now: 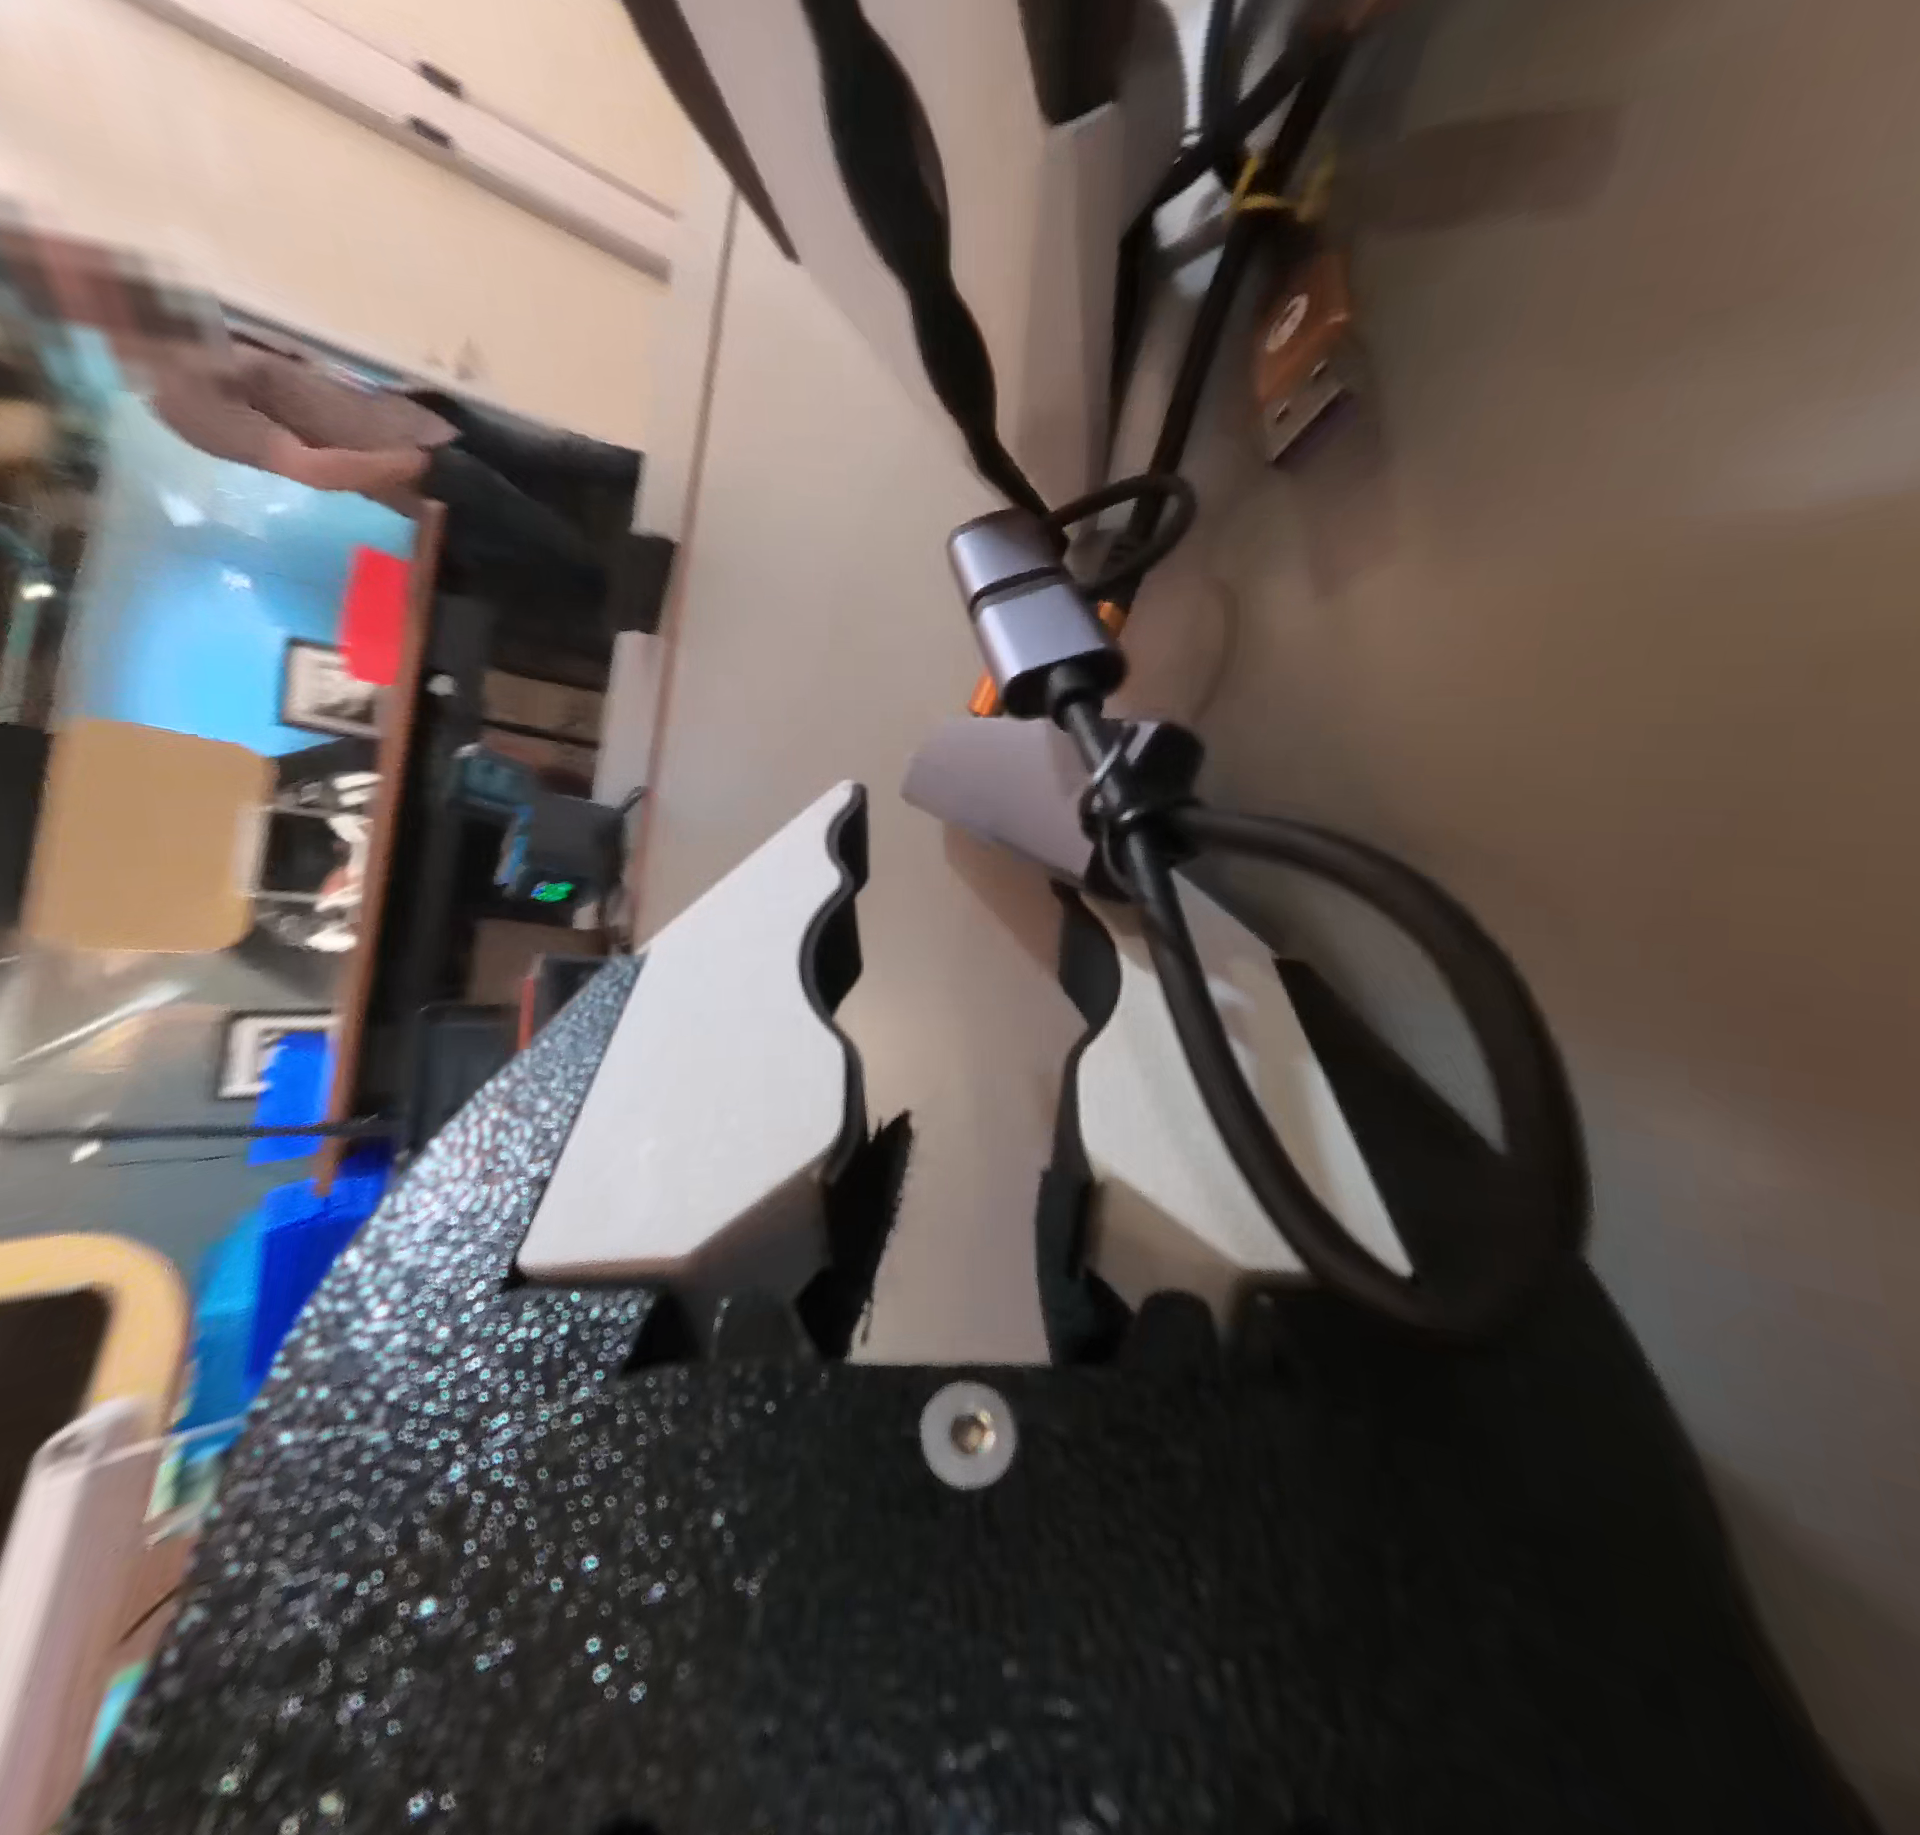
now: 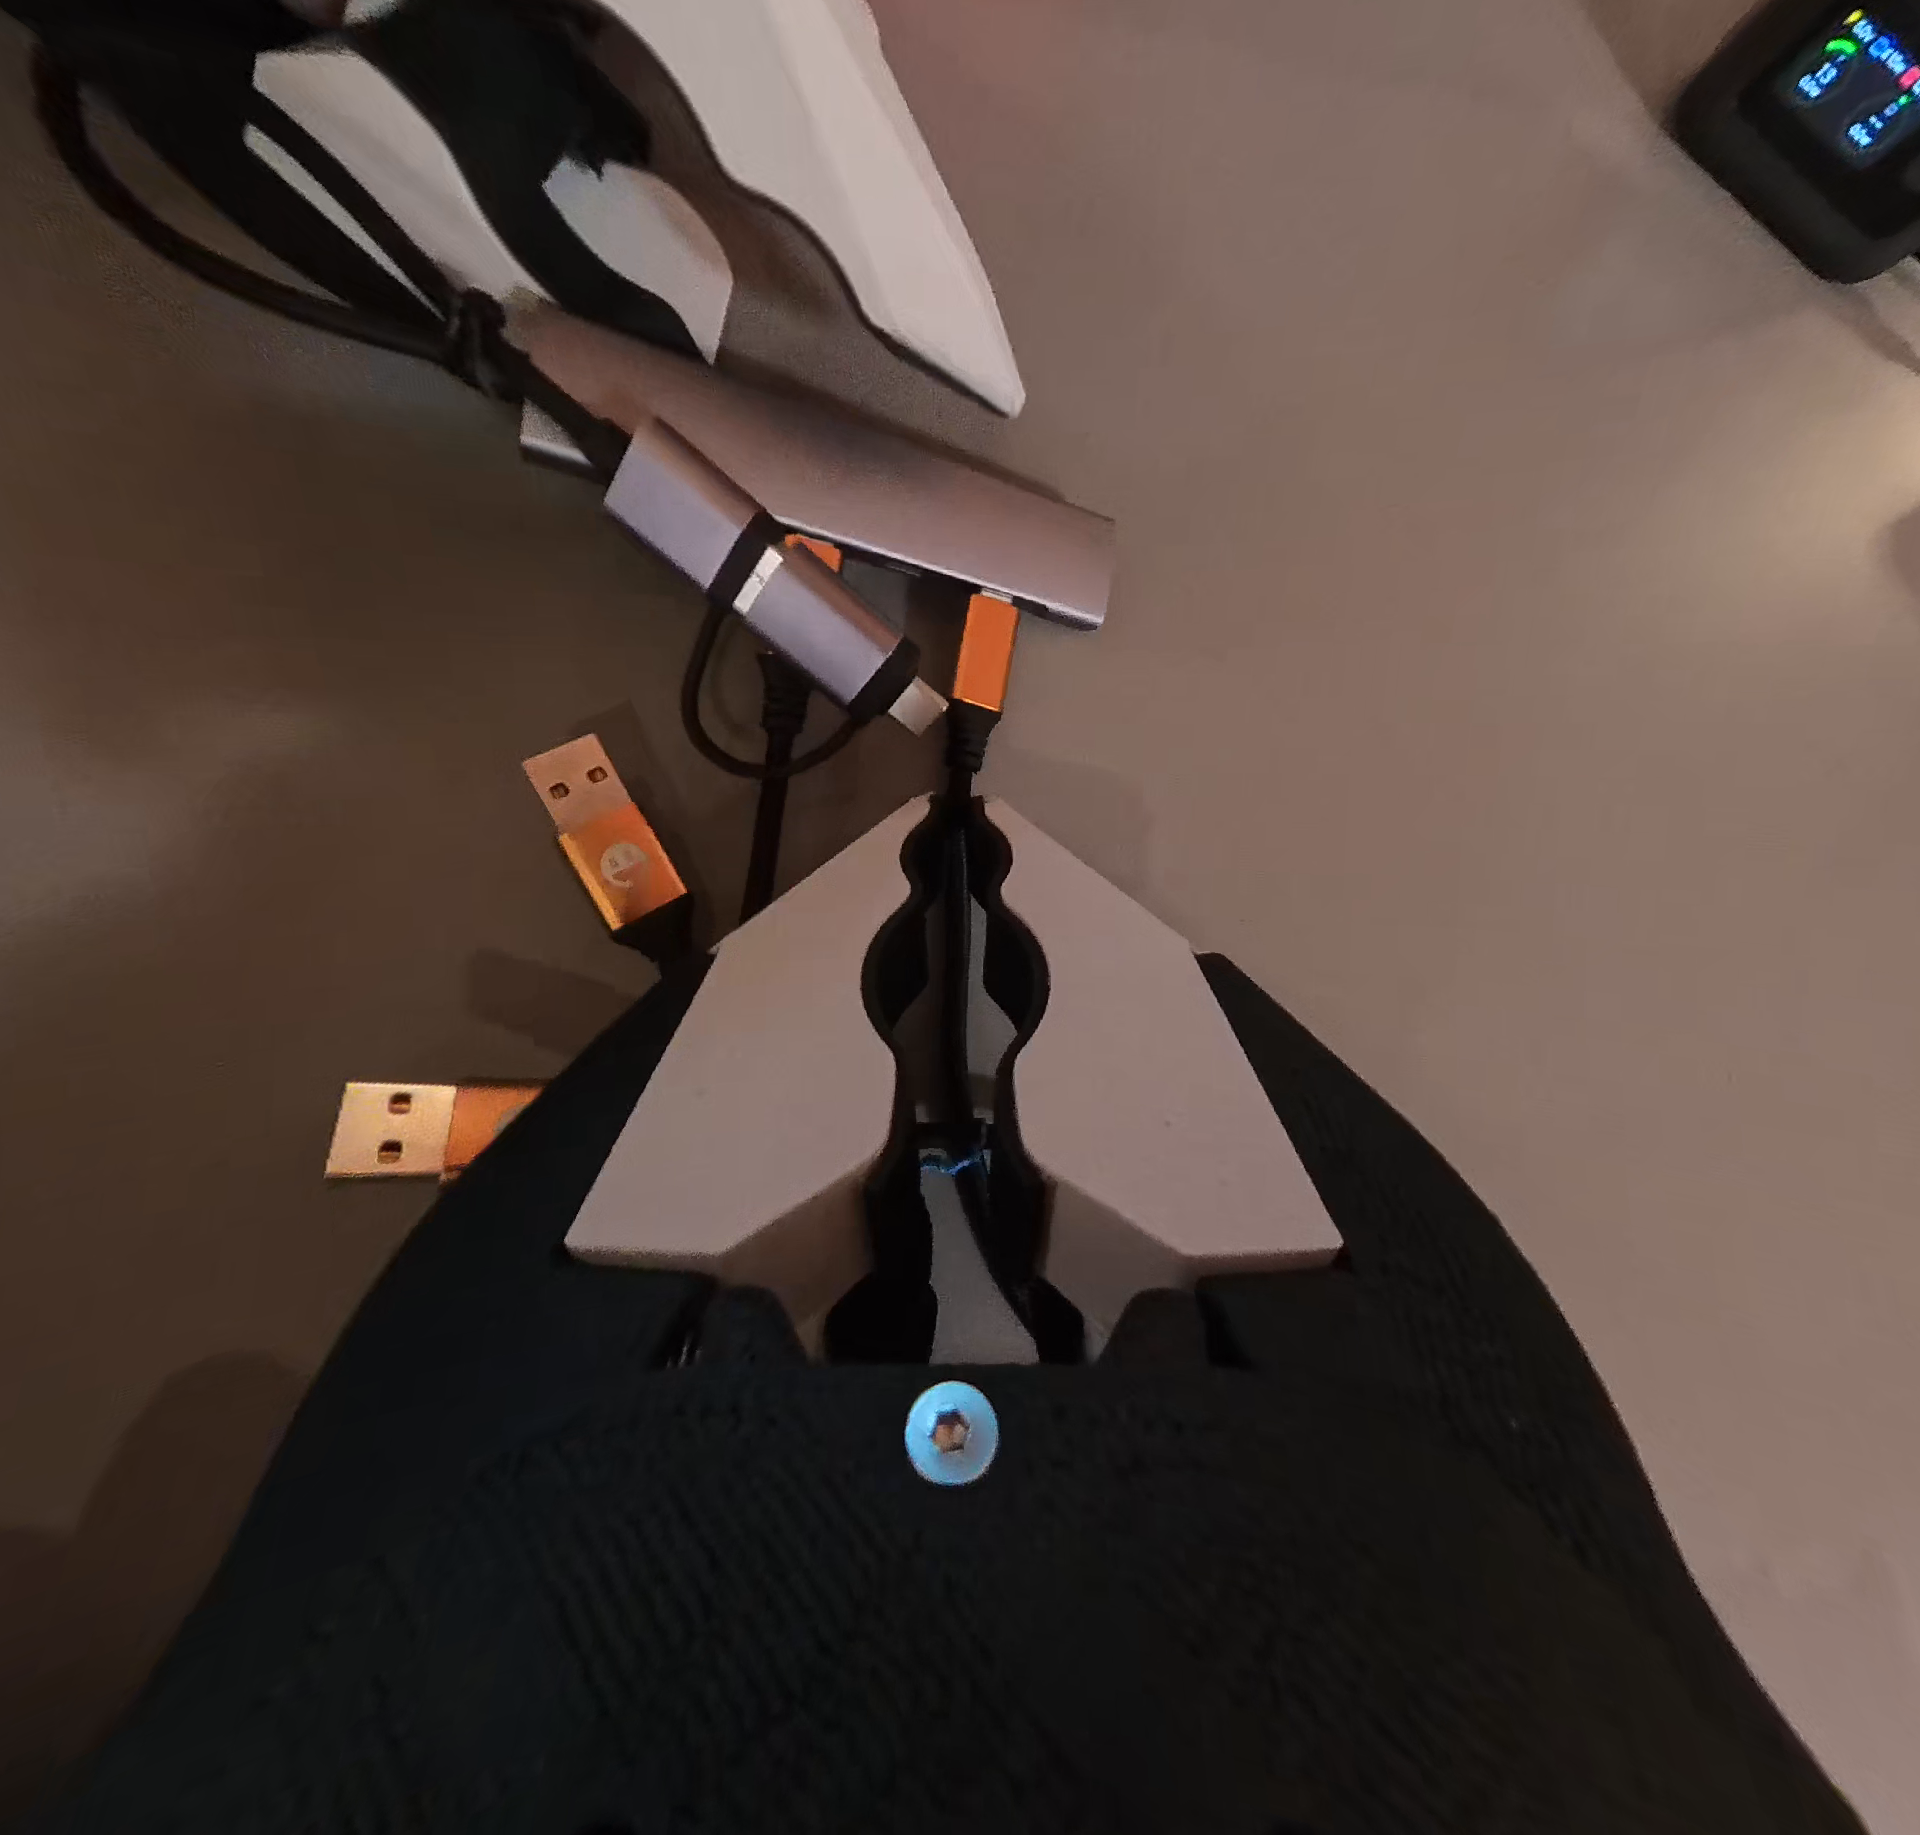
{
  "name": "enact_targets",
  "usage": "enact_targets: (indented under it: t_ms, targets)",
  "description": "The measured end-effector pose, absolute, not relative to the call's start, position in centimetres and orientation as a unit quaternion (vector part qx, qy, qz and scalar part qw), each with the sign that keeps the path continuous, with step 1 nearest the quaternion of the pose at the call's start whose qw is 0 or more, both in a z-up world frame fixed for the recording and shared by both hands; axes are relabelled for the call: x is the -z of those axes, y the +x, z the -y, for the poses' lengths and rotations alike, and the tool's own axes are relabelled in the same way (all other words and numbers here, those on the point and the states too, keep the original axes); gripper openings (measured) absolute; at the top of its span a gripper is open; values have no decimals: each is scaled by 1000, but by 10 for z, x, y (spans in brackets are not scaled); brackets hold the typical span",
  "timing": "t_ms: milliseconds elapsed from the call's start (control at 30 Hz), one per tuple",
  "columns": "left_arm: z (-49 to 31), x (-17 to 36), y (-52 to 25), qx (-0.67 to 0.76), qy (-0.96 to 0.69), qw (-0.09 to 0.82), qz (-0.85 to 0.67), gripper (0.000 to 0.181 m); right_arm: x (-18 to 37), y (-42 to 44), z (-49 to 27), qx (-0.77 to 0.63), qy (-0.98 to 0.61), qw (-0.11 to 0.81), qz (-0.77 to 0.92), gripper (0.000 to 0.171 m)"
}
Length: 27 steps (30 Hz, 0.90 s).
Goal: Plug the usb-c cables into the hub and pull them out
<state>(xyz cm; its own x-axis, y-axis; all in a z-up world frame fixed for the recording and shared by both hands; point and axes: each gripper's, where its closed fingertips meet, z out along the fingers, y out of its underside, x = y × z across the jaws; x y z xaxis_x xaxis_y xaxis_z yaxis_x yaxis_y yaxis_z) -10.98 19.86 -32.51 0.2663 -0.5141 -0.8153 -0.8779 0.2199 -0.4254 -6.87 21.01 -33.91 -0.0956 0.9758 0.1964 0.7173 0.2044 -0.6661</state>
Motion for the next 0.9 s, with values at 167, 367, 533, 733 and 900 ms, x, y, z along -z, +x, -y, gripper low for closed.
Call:
enact_targets:
  t_ms: [167,367,533,733,900]
  targets:
    - [-201,332,-110,-188,-588,507,-602,15,337,-71,-211,-207,-581,326,717,2]
    - [-203,330,-109,-181,-595,510,-594,11,322,-75,-216,-235,-588,355,688,2]
    - [-202,333,-106,-193,-587,508,-600,12,327,-76,-218,-224,-597,350,687,1]
    - [-203,332,-105,-195,-585,508,-601,13,333,-76,-220,-212,-597,345,693,1]
    - [-207,326,-105,-227,-570,518,-596,8,331,-75,-224,-226,-615,343,673,2]
